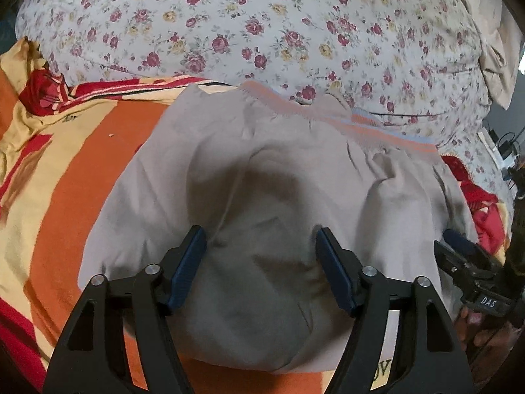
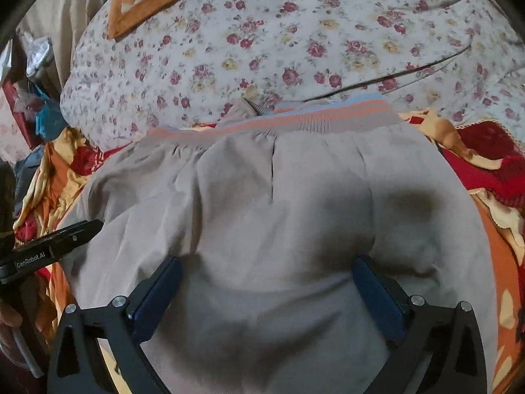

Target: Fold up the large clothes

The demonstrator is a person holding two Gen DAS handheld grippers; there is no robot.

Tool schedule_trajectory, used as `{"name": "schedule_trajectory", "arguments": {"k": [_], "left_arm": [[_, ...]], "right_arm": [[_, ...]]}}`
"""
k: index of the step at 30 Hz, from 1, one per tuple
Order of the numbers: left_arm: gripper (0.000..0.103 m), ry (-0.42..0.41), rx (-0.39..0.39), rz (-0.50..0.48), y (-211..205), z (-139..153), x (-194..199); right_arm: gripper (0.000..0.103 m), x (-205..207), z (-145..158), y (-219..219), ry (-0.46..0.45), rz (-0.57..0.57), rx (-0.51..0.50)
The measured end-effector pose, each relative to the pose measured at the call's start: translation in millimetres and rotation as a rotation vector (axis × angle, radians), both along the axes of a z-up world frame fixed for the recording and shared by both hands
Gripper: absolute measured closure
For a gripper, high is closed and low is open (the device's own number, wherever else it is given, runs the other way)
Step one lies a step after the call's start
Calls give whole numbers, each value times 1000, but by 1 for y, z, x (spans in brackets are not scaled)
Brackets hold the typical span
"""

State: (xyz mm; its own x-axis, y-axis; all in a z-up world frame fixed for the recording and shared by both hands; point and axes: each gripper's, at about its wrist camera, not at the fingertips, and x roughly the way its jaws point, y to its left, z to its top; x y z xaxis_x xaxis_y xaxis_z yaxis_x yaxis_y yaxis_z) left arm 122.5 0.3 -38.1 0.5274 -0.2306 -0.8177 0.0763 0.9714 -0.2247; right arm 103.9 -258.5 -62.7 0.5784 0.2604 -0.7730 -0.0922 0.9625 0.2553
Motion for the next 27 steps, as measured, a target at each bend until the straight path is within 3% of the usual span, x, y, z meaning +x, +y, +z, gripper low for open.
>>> {"name": "schedule_trajectory", "arguments": {"k": [4,7,11,15,18,27], "left_arm": [[32,0,-4,-9,2,2,1],[32,5,-55,-5,8,6,1],[32,10,-118,10,15,9,1],[32,15,-127,18,17,7,0],[32,8,-116,10,14,8,-2],[28,-52,-200,20,33,26,0]], "right_arm": [[0,1,0,0,6,2,-7],[0,1,6,1,15,-1,-24],[1,-10,31,-2,-87,-3,48],[1,-17,47,-2,-165,11,89],[1,-13,40,-2,-132,8,95],[1,-9,25,-14,-65,-27,166]]}}
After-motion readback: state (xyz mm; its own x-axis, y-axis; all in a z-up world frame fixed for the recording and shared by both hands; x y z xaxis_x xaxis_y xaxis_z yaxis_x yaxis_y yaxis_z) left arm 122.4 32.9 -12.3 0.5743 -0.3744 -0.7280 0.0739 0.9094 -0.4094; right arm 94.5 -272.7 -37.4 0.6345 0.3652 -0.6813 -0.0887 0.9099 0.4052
